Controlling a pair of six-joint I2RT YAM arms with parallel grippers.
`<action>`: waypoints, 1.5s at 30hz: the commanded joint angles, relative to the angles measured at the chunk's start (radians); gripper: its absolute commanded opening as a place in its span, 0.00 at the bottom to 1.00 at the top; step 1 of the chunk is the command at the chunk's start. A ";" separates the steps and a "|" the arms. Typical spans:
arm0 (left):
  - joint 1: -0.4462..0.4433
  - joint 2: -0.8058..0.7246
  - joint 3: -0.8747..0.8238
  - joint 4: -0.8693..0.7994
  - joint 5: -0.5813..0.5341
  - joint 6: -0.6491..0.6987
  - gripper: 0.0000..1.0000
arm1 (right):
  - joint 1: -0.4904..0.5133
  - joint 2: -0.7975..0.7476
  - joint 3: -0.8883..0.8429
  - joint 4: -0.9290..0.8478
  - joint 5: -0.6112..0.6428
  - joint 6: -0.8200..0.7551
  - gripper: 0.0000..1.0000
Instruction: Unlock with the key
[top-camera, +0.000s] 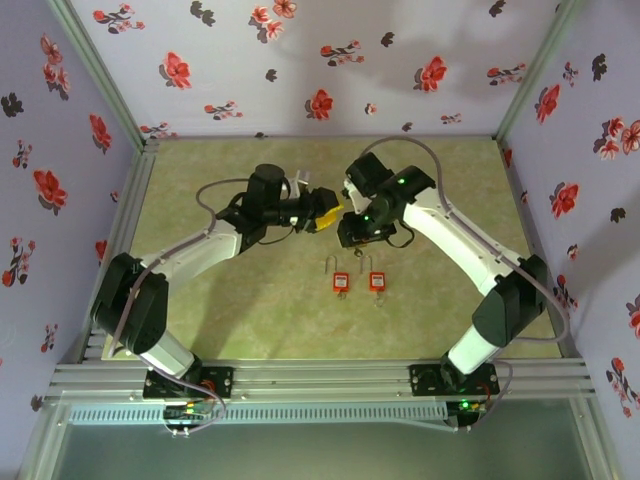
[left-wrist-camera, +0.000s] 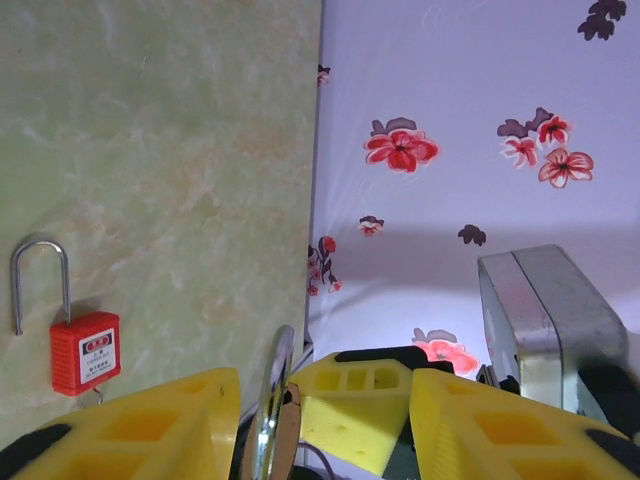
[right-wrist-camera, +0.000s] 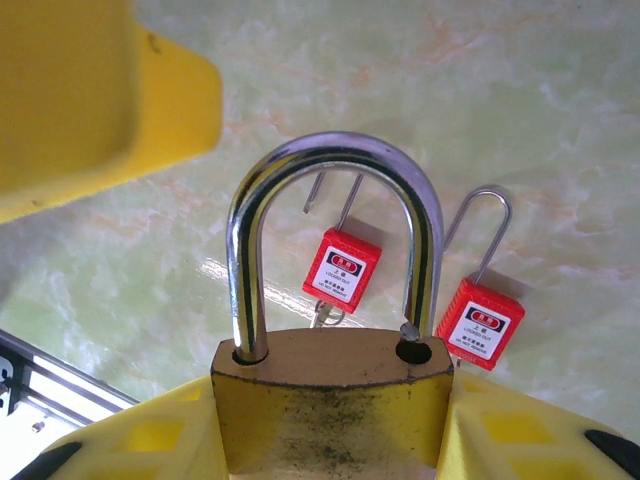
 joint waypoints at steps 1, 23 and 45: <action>-0.017 -0.004 -0.005 -0.035 0.048 -0.015 0.45 | 0.017 -0.003 0.044 -0.002 0.029 -0.031 0.06; -0.014 0.017 0.055 -0.302 0.135 0.098 0.03 | 0.101 0.004 0.044 -0.023 0.115 -0.108 0.03; 0.026 0.018 0.244 -0.648 0.094 0.197 0.00 | 0.186 -0.074 -0.127 0.066 0.321 -0.137 0.00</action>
